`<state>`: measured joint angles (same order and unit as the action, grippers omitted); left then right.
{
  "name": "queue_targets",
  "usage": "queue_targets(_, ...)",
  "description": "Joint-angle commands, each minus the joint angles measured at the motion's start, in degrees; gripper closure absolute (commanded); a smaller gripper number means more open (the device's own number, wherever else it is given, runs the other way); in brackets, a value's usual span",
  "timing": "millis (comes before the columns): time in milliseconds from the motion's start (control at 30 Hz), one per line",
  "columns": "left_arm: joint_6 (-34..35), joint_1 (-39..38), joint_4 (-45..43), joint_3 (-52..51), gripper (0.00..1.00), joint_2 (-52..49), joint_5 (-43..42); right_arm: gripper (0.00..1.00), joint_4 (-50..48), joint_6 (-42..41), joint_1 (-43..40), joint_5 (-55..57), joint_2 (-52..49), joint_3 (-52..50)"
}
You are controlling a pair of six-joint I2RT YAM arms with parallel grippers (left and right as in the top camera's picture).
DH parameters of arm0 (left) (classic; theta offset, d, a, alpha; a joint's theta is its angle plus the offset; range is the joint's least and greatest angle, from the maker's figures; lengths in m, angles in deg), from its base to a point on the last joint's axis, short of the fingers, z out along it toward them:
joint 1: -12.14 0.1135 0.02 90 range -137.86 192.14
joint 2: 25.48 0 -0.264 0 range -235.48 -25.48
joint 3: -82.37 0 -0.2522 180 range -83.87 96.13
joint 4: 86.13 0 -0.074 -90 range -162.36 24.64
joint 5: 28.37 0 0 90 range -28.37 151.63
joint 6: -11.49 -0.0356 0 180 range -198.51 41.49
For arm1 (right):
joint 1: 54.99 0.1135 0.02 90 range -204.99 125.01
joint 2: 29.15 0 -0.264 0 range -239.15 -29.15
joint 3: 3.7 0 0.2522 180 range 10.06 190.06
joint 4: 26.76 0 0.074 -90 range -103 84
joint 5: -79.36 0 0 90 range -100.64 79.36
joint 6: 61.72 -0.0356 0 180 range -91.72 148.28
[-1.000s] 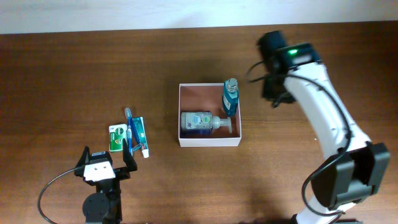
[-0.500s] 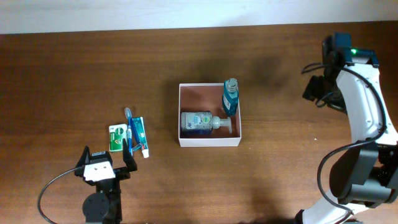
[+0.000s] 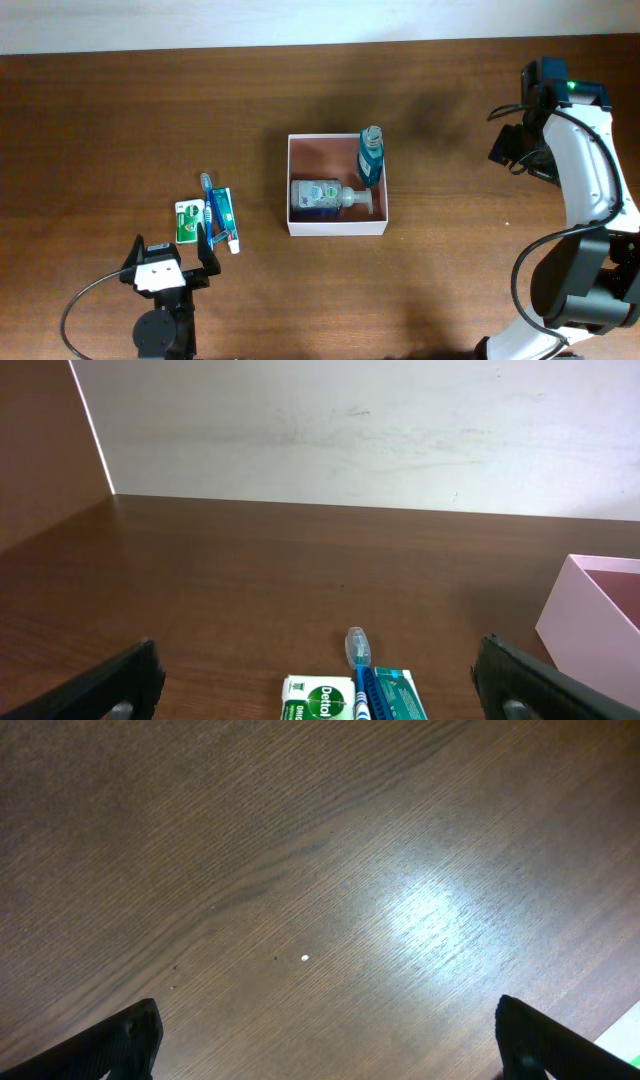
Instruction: Pack container
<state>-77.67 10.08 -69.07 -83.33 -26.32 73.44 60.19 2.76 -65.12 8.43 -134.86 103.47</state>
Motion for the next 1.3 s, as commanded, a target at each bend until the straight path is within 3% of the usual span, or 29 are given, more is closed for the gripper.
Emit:
queue_targets(0,-1.1,0.4,0.4,0.0,0.00,0.5,-0.4,0.01,-0.2,-0.4,-0.2,0.7,0.3,-0.3)
queue_targets(167,-2.3,0.4,-2.1,0.0,0.00,0.5,3.0,0.01,-0.2,-0.4,-0.2,0.7,0.3,-0.3)
queue_targets(267,-2.2,0.4,-8.1,0.0,0.00,0.4,-4.2,0.01,-0.2,-0.4,-0.2,0.7,0.3,-0.3)
queue_targets(433,-2.5,0.4,-8.5,4.8,0.00,-5.2,-2.4,0.01,-0.1,-0.4,-0.2,0.7,0.3,-0.3)
queue_targets(533,-2.7,0.5,-2.6,13.4,0.00,-15.2,-2.4,0.01,-0.2,-0.4,-0.2,0.7,0.3,-0.3)
queue_targets(700,-2.6,1.5,12.3,33.0,0.00,-41.4,-3.5,0.01,-0.2,-0.4,-0.2,0.7,0.3,-0.3)
queue_targets(833,-2.6,1.5,17.2,42.6,0.00,-57.9,-7.8,0.01,-0.2,-0.4,-0.2,0.7,0.3,-0.3)
queue_targets(1000,-2.6,1.5,17.6,45.7,0.00,-71.3,-11.3,0.01,-0.2,-0.4,-0.2,0.7,0.3,-0.3)
queue_targets(1267,-1.7,1.5,19.4,45.7,0.02,-79.7,-4.4,0.01,-0.2,-0.4,-0.2,0.7,0.3,-0.3)
